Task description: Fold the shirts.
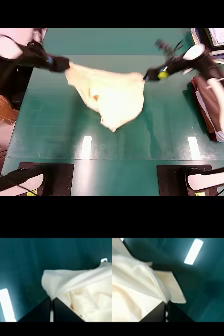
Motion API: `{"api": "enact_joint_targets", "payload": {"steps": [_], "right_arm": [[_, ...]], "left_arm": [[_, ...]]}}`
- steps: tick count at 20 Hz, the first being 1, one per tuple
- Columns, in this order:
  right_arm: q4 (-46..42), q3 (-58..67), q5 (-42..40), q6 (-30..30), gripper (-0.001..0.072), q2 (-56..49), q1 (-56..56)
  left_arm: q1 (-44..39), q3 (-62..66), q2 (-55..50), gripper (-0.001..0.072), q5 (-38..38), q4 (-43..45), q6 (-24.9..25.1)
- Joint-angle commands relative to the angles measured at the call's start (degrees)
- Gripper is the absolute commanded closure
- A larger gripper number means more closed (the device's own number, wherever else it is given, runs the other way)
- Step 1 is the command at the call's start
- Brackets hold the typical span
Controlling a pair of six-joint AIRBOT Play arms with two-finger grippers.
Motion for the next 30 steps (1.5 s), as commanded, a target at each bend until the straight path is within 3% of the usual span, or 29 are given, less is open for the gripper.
{"api": "enact_joint_targets", "payload": {"steps": [1, 7, 12, 17, 22, 25, 27, 30], "right_arm": [[0.17, 10.14, 1.09, -0.13, 0.0696, 9.11, -2.62], [-1.60, 21.35, 1.05, -0.13, 0.0696, 24.44, -4.09], [-7.96, 22.34, -0.81, -0.07, 0.0696, 33.97, -4.11], [-10.93, 22.36, -3.26, 2.01, 0.0698, 36.81, -4.11], [-11.67, 22.34, 6.47, 5.62, 0.0698, 24.28, -4.11], [-11.72, 21.94, 14.69, 5.75, 0.0698, 11.30, -4.11], [-11.78, 18.45, 13.20, 4.81, 0.0698, 4.11, -4.11], [-11.78, 14.10, 4.26, 4.35, 0.0698, -4.61, -4.11]], "left_arm": [[0.07, 8.35, 9.57, 0.0687, 0.59, 2.03, 0.00], [0.07, 22.86, 20.41, 0.0688, 0.44, -3.30, 0.00], [0.07, 33.33, 21.51, 0.0688, 0.87, -7.93, 0.02], [0.07, 33.53, 21.07, 0.0689, -0.17, -10.75, 3.02], [0.07, 21.99, 15.54, 0.0688, -9.27, 1.36, 2.49], [0.07, 13.14, 8.15, 0.0688, -14.86, 0.85, 2.54], [0.07, 6.38, 2.99, 0.0688, -13.73, 0.39, 2.56], [0.07, 0.09, -6.08, 0.0687, -4.96, 0.42, 4.09]]}}
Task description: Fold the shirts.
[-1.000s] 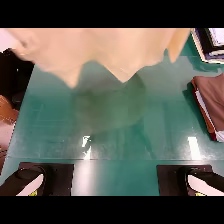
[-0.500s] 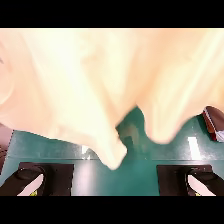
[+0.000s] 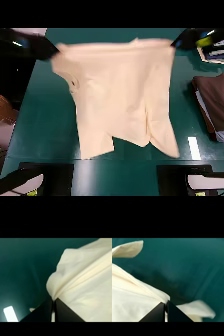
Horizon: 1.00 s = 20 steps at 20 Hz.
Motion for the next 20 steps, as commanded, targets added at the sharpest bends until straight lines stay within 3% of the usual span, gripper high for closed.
{"api": "enact_joint_targets", "payload": {"steps": [1, 6, 14, 15, 17, 18, 20], "right_arm": [[0.44, -3.65, -7.02, -0.48, 0.0698, -10.64, -0.02], [0.42, -3.65, -13.03, -0.46, 0.0696, -18.64, -0.02], [1.11, -3.63, -16.02, -0.44, 0.0692, -21.81, 0.04], [2.10, -3.65, -15.96, -0.44, 0.0676, -21.81, 0.04], [5.09, -3.65, -15.96, -0.44, 0.0475, -21.81, 0.13], [6.80, -3.65, -15.93, -0.46, 0.0465, -21.81, 0.35], [8.70, -3.63, -15.45, -0.46, 0.0465, -21.79, 0.98]], "left_arm": [[0.04, -6.54, -10.19, 0.0687, 7.52, 0.09, 1.73], [0.04, -6.51, -21.51, 0.0687, 21.70, 0.26, 1.55], [0.04, -6.47, -26.29, 0.0685, 27.17, -0.79, 1.51], [0.04, -6.47, -26.29, 0.0685, 27.10, -1.11, 1.51], [0.04, -6.47, -26.29, 0.0685, 26.97, -4.50, 1.51], [0.04, -6.47, -26.29, 0.0659, 26.99, -7.06, 1.55], [0.04, -6.47, -26.29, 0.0132, 26.95, -11.06, 1.55]]}}
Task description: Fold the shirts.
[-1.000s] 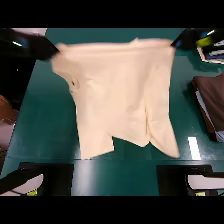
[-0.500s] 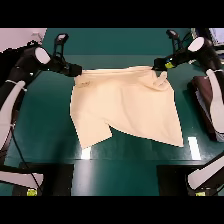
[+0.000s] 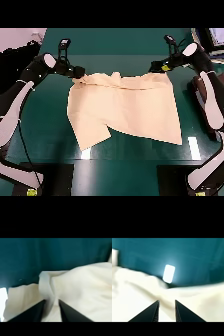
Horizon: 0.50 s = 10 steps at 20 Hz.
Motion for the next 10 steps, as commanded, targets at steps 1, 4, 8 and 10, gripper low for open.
{"api": "enact_joint_targets", "payload": {"steps": [1, 4, 8, 10], "right_arm": [[3.72, 0.02, 0.61, 0.07, 0.0465, -0.11, 0.48], [4.09, 0.00, 3.45, -0.02, 0.0465, 0.68, 0.07], [4.09, -0.02, 11.74, -3.45, 0.0467, 5.29, -2.91], [4.09, -1.14, 15.17, -4.02, 0.0467, 8.83, -4.66]], "left_arm": [[0.11, -0.02, -0.04, 0.0171, -0.07, -5.51, 0.07], [1.09, 0.26, 1.25, 0.0167, -3.04, -0.81, -0.24], [6.29, 1.22, 7.43, 0.0167, -10.43, 5.40, -0.35], [10.40, 0.98, 11.17, 0.0167, -16.31, 7.41, -0.72]]}}
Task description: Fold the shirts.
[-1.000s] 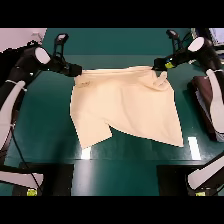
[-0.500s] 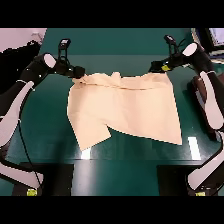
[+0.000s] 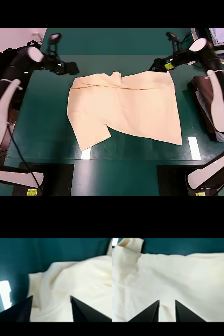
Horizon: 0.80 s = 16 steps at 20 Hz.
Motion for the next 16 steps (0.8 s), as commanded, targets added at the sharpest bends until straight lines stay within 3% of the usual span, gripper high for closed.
{"api": "enact_joint_targets", "payload": {"steps": [1, 3, 6, 11, 16], "right_arm": [[0.35, -3.17, 6.49, -1.66, 0.0467, 6.21, -2.89], [0.37, -9.25, 6.27, -1.64, 0.0467, 11.61, -4.42], [0.37, -19.89, 5.66, -1.66, 0.0467, 19.98, -6.23], [0.42, -32.79, 4.66, -1.64, 0.0467, 30.51, -7.61], [0.42, -41.86, 1.20, -1.64, 0.0467, 38.18, -7.65]], "left_arm": [[6.14, -0.94, 5.75, 0.0167, -11.13, 3.34, -0.35], [9.05, -5.60, 8.74, 0.0167, -16.31, 3.26, -0.33], [10.01, -18.43, 13.92, 0.0167, -16.76, 2.80, -1.38], [10.01, -40.46, 21.07, 0.0167, -9.03, -8.74, -0.11], [10.01, -48.54, 21.24, 0.0167, -1.44, -16.06, 3.41]]}}
